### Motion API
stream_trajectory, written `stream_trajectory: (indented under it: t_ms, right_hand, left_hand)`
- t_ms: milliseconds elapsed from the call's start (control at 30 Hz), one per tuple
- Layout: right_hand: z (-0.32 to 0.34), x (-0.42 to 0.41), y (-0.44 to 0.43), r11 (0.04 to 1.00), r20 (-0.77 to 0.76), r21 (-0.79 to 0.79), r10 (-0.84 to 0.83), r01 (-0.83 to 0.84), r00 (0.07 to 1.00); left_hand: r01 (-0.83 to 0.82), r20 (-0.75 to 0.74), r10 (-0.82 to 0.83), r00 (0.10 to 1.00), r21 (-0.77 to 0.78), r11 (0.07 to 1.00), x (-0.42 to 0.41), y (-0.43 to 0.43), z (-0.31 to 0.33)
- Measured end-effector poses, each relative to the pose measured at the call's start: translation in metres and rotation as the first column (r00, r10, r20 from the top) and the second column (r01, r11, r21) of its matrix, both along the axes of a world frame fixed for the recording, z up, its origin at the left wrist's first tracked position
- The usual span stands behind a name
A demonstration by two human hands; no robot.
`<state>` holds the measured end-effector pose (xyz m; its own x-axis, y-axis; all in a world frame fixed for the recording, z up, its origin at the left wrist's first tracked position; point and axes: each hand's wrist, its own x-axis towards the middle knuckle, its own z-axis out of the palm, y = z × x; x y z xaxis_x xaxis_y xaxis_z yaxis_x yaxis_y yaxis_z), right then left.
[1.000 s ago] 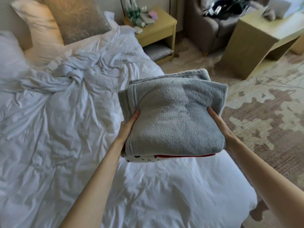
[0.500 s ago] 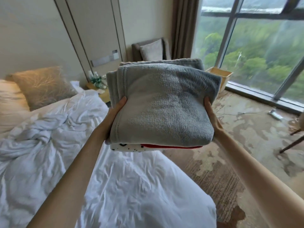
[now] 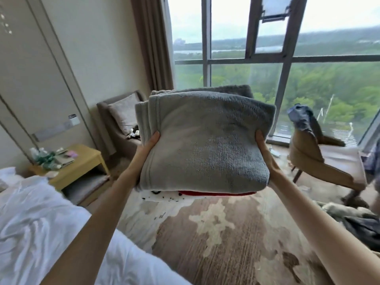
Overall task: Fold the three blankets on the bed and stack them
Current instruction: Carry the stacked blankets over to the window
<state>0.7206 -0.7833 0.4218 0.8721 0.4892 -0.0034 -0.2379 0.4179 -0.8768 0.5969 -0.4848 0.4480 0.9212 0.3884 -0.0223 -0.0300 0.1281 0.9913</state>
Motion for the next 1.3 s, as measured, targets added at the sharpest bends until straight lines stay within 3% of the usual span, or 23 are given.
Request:
stream_trajectory:
  t_ms: [100, 267, 533, 933, 1300]
  right_hand:
    - [0.015, 0.049, -0.057, 0.999, 0.011, 0.02, -0.049, 0.048, 0.999]
    - [0.032, 0.113, -0.111, 0.995, 0.093, 0.028, -0.097, 0.095, 0.991]
    - [0.04, 0.198, -0.105, 0.982, 0.128, 0.065, -0.186, 0.179, 0.974]
    - [0.029, 0.416, 0.043, 0.981, 0.127, -0.052, -0.18, 0.188, 0.975]
    - [0.005, 0.626, 0.168, 0.982, 0.084, -0.139, -0.115, 0.126, 0.99]
  left_hand:
    - [0.077, 0.043, -0.078, 0.996, 0.031, 0.997, 0.058, -0.057, 0.016]
    - [0.048, 0.035, -0.047, 0.998, -0.006, 0.999, 0.129, -0.101, 0.018]
    - [0.013, 0.077, -0.018, 0.997, 0.06, 0.998, 0.208, -0.099, 0.037]
    - [-0.006, 0.115, 0.01, 0.993, -0.036, 0.999, 0.42, 0.042, 0.013]
    - [0.098, 0.053, -0.097, 0.994, -0.024, 0.995, 0.641, 0.188, -0.001]
